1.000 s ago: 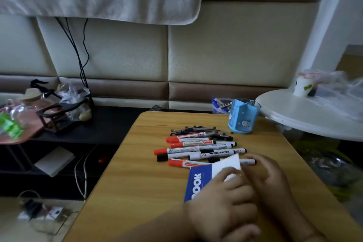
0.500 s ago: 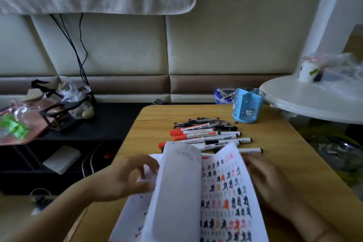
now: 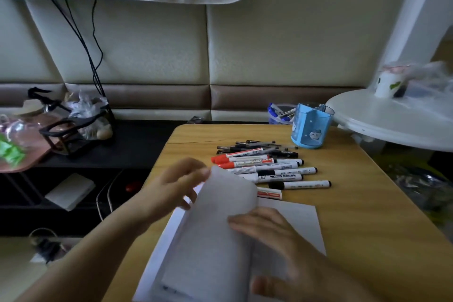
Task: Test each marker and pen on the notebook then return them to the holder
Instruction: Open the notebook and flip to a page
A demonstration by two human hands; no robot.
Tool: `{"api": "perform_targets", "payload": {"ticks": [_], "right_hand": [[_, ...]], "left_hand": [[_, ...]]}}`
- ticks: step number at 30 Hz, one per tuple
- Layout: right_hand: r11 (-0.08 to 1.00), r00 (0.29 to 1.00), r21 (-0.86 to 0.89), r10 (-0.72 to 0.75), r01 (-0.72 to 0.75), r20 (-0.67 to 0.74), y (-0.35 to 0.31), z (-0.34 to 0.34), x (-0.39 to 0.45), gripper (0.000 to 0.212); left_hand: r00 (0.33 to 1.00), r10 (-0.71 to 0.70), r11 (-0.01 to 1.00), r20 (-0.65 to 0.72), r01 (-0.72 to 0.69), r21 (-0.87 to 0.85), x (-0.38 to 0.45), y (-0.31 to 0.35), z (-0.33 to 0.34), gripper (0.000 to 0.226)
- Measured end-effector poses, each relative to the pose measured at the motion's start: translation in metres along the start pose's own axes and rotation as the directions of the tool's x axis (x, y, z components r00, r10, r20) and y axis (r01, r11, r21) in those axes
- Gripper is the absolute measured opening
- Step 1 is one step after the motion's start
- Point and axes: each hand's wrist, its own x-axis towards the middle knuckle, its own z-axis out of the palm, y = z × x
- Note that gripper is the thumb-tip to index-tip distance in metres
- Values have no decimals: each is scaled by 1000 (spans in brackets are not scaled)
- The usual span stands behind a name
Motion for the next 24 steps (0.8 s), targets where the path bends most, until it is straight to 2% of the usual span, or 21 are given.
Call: {"api": "perform_targets", "payload": {"ticks": [2,4,7,10,13,15,16,18,20,22,24], "right_hand": [[980,992,-180,-96,80,-81,7,6,1,66],[980,984,-185,-99,72,-145,14,7,-2,62],[982,964,-172,-123,83,-237,18,6,-5,51],[982,959,-188,-72,20,-274,17,7,-4,51],[982,961,-190,-31,-23,-275,14,9,-4,60],[995,935,-69,39,-67,-353,8,5,-3,65],[994,898,57,105,-89,-427,5,1,-3,65],[942,806,311,281,-128,-520,6,-16,-7,69],[873,735,442,436,-205,-520,12,-37,-14,70],[822,710,458,542,-338,-449,17,-56,-20,43],[828,726,338,557,-448,-403,28,-63,-25,29]], "left_hand": [[997,-79,987,15,76,140,2,-7,7,22],[992,-125,973,-11,125,196,1,-15,14,24],[989,-128,975,-70,139,173,-2,-21,20,34],[996,-76,970,-53,86,226,-2,-20,22,28],[1000,31,897,3,-29,441,-2,-21,24,29],[993,114,800,28,-108,591,-6,-18,27,33],[981,183,750,59,-178,636,-8,-16,28,34],[932,306,706,196,-360,610,-9,-11,29,36],[886,319,668,335,-461,584,-10,-6,29,49],[882,300,587,364,-471,658,-7,-6,29,58],[919,288,630,268,-393,670,-7,-5,31,46]]}}
